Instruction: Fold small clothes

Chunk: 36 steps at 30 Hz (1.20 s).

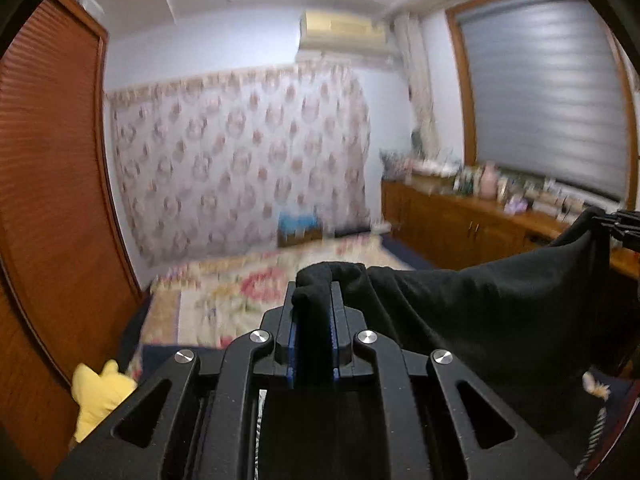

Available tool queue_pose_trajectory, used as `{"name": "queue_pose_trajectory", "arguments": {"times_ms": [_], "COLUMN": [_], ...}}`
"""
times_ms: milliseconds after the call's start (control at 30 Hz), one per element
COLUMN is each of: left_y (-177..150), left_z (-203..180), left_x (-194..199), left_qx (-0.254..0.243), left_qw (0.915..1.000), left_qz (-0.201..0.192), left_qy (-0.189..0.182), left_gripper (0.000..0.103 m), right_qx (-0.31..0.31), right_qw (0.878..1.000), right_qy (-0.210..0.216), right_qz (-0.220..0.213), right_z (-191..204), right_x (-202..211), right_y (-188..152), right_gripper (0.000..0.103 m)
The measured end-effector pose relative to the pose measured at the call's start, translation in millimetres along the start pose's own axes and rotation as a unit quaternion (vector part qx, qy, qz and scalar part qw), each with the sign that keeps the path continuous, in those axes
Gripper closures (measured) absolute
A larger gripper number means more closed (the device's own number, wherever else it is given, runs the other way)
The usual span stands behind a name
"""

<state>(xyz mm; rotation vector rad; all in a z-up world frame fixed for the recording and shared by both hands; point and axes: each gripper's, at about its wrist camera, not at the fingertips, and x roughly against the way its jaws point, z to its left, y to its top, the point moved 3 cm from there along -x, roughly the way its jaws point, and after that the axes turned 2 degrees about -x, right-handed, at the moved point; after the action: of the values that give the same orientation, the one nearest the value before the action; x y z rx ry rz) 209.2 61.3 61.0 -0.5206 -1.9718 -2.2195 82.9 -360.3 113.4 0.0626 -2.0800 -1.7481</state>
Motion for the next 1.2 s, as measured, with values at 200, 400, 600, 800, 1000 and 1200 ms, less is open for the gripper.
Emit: {"name": "queue_pose_trajectory", "arguments": {"times_ms": [200,400,600,800,1000,1200], "left_y": [-31.7,-50.7,-65.8,-76.4,-103.1,-131.3], "left_z": [-6.6,-9.6,-9.7,-14.7,-23.2,-28.1], "left_x": [-76.5,-120.1,-148.6,-134.4,-111.0,-91.5], "left_qx": [-0.003,-0.003,0.0,-0.006,0.014,0.03], "left_qw": [0.9978,0.9935,0.9869,0.9861,0.9816,0.9776], "left_qz": [0.067,0.113,0.161,0.164,0.182,0.202], "left_qy": [0.002,-0.003,-0.01,-0.026,-0.054,-0.048], "left_gripper": [0.09,0.09,0.079,0.05,0.026,0.026], "right_qx": [-0.022,-0.048,-0.064,-0.088,-0.096,-0.104], "right_qw": [0.997,0.991,0.985,0.98,0.979,0.974], "right_qy": [-0.006,0.009,0.023,0.024,0.022,0.035], "right_qz": [0.07,0.122,0.159,0.175,0.178,0.198], "right_z": [-10.7,-25.6,-49.4,-57.0,-55.9,-50.0], "right_x": [-91.4,-138.5,-150.7,-144.7,-106.5,-73.1], "right_y": [-12.6,3.1,9.9,9.0,-3.5,-25.0], "right_gripper": [0.085,0.085,0.083,0.057,0.054,0.054]}}
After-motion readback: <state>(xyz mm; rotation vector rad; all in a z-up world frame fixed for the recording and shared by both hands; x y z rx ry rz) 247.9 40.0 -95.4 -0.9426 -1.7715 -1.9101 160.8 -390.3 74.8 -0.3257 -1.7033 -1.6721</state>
